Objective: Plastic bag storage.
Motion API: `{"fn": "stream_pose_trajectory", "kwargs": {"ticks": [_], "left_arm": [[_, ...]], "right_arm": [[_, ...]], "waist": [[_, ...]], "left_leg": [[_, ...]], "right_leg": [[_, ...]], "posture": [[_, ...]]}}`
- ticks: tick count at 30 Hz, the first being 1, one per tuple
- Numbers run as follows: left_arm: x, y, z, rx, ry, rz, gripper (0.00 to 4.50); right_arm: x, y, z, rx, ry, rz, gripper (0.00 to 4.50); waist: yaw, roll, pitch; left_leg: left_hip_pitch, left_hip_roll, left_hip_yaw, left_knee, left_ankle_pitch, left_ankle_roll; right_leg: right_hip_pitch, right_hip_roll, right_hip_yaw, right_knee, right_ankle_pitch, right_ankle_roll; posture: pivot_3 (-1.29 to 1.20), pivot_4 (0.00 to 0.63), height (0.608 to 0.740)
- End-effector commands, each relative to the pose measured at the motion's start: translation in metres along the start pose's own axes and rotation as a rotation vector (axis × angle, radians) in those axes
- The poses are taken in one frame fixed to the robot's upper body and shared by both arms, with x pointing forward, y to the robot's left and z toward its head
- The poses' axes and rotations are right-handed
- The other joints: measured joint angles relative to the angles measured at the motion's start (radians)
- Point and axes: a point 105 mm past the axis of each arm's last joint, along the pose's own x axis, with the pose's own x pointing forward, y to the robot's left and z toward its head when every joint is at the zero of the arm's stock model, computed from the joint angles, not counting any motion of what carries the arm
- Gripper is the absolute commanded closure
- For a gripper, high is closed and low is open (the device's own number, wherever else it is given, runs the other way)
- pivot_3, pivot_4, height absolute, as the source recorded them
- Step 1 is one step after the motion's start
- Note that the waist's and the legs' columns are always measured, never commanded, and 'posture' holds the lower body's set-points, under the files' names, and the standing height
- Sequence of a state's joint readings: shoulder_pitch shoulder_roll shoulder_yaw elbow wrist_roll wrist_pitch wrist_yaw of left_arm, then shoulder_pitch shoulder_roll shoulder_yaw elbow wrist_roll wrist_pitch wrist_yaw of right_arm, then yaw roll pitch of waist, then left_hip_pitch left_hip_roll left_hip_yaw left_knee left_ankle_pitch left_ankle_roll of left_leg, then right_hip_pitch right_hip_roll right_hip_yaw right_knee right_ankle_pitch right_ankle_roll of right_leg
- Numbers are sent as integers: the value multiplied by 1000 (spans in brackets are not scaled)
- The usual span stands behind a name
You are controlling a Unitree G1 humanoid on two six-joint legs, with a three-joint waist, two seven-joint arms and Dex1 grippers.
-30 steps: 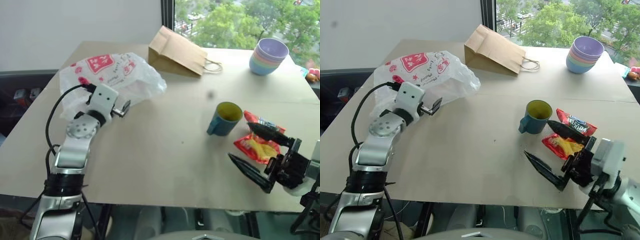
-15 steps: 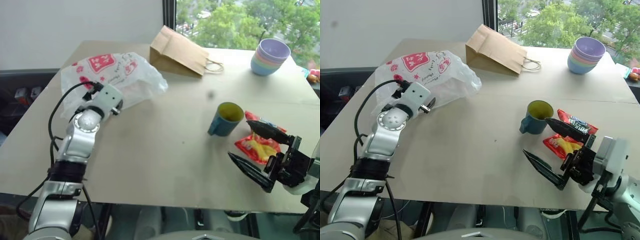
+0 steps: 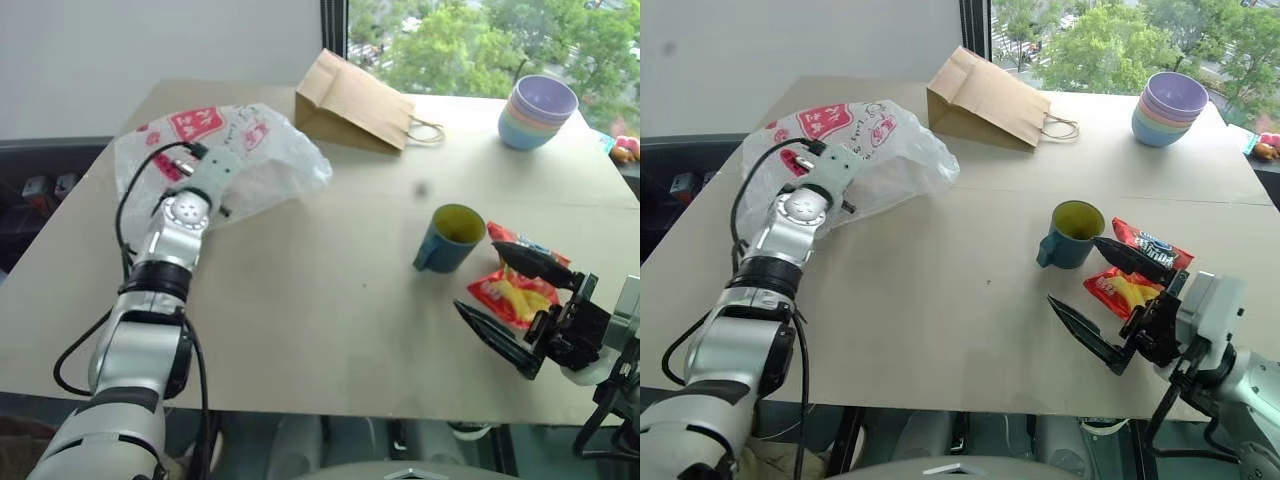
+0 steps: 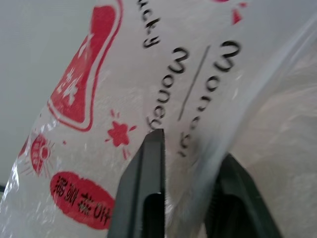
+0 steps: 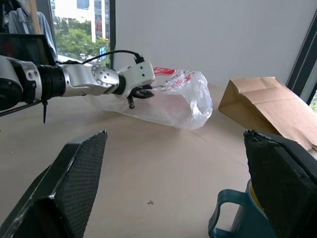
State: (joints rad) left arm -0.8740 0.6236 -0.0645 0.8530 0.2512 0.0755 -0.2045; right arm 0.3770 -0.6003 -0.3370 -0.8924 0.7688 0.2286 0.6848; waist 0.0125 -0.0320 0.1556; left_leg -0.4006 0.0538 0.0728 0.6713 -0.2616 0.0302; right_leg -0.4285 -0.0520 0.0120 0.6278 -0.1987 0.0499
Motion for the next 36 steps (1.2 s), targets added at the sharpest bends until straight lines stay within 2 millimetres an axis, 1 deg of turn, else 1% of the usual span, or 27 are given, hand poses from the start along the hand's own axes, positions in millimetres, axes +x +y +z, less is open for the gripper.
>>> {"fn": "stream_pose_trajectory", "kwargs": {"ticks": [1,3,7,12,15,18,19,21,23,26,27,30,33,36], "left_arm": [[-5,26,26,-134,-114,8,4452],[-11,23,36,-229,-169,-67,4452],[-28,23,53,-419,-228,-196,4452],[-54,11,90,-646,-282,-418,4452],[-68,2,109,-722,-290,-515,4452],[-76,-6,120,-761,-296,-566,4452],[-79,-11,126,-778,-303,-591,4452],[-85,-20,137,-799,-318,-623,4452],[-86,-25,142,-828,-317,-622,4452],[-83,-29,142,-842,-292,-581,4452],[-81,-31,142,-851,-280,-561,4452],[-78,-34,145,-848,-277,-529,4452],[-76,-34,148,-847,-276,-496,4452],[-76,-37,147,-834,-270,-488,4452]], "right_arm": [[0,1,4,-23,-13,-6,0],[0,0,3,-28,-9,-8,0],[3,-3,2,-49,3,-14,0],[8,-11,-4,-100,62,-70,0],[7,-17,-11,-125,122,-116,0],[7,-20,-14,-144,159,-142,0],[6,-21,-17,-183,198,-153,0],[3,-31,-24,-260,294,-228,0],[2,-34,-36,-225,372,-252,0],[7,-34,-40,-165,398,-264,0],[10,-37,-42,-156,407,-285,0],[16,-37,-51,-119,452,-264,0],[22,-30,-60,38,456,-240,0],[23,-24,-70,72,503,-206,0]], "waist": [[2,0,0],[4,0,0],[1,0,0],[0,0,0],[2,0,0],[1,0,0],[0,0,0],[1,-1,0],[1,-1,0],[-2,-1,0],[-4,-1,1],[-6,-1,1],[-4,-1,1],[-1,-2,1]], "left_leg": [[0,0,0,0,0,0],[0,0,0,0,0,0],[-1,0,0,1,0,0],[1,0,-1,2,0,0],[1,0,-1,3,0,0],[1,0,-1,6,0,0],[1,0,-1,7,0,0],[1,0,-1,10,0,0],[1,0,-1,12,0,0],[1,0,-1,13,0,0],[2,0,-1,13,0,0],[3,0,-2,13,0,0],[2,0,-2,13,0,0],[0,-1,-2,13,0,0]], "right_leg": [[0,0,0,0,0,0],[0,0,0,0,0,0],[0,-1,0,0,0,-1],[0,0,0,4,0,0],[0,0,1,6,0,0],[0,0,1,8,-2,-3],[0,0,1,9,-2,-3],[0,0,2,11,-3,-2],[0,0,2,12,-4,-2],[0,0,2,14,-4,-2],[0,0,3,14,-3,-2],[0,2,4,14,-2,-4],[0,2,4,14,-2,-4],[0,2,4,13,-2,-4]], "posture": [[0,150,740],[0,150,740],[0,150,740],[0,150,740],[0,150,740],[0,150,740],[0,150,740],[0,150,740],[0,150,740],[0,150,740],[0,150,740],[0,150,740],[0,150,740],[0,150,740]]}}
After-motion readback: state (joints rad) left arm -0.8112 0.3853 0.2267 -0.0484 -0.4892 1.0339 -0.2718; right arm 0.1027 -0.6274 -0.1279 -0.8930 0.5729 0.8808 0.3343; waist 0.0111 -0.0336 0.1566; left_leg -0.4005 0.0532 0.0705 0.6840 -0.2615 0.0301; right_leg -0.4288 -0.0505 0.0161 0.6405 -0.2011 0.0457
